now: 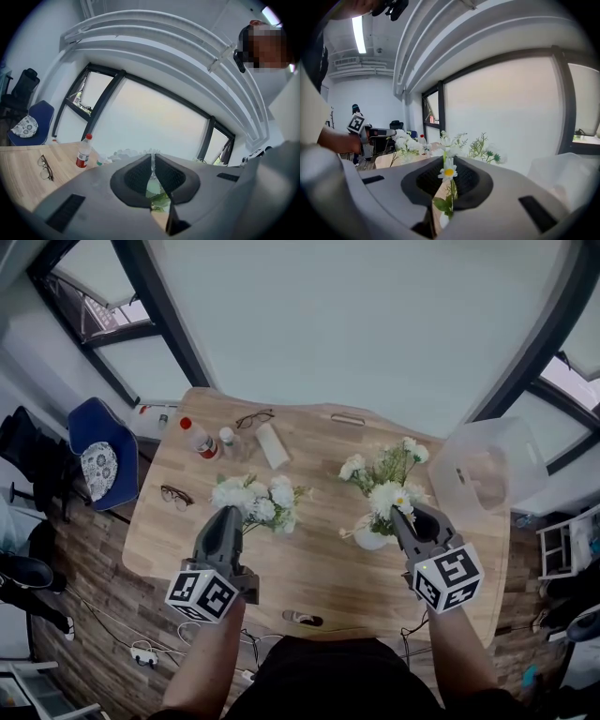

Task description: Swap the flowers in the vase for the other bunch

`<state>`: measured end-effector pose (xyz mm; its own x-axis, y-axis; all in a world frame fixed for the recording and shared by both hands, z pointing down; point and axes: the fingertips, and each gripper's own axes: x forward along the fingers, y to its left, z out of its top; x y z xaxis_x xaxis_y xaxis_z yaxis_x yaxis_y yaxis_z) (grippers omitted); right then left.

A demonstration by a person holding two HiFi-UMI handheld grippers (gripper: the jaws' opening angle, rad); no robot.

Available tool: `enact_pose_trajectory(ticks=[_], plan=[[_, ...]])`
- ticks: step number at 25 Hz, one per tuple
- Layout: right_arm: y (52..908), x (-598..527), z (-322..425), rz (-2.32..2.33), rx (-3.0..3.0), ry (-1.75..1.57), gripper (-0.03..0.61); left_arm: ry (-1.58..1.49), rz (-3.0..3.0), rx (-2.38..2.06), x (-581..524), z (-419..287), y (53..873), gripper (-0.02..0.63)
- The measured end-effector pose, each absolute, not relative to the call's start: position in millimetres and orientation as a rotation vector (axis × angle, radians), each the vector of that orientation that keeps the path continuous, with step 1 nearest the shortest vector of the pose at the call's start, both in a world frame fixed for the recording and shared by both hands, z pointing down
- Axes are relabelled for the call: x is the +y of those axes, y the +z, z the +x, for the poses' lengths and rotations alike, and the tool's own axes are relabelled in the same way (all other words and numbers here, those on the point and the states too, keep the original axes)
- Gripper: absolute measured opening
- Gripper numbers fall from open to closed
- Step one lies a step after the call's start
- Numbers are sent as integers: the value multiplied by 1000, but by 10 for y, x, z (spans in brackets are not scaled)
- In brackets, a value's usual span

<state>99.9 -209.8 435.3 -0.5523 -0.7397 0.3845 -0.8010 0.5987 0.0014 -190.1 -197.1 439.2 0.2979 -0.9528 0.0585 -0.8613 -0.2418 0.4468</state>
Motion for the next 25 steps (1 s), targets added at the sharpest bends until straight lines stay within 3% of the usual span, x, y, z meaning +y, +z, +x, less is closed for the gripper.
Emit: enact_pose_trajectory(ticks=[25], plan=[[3322,-1847,1493,1503,-2596,46,60,-449,2301,-1543,-1896,-1637,3845,28]])
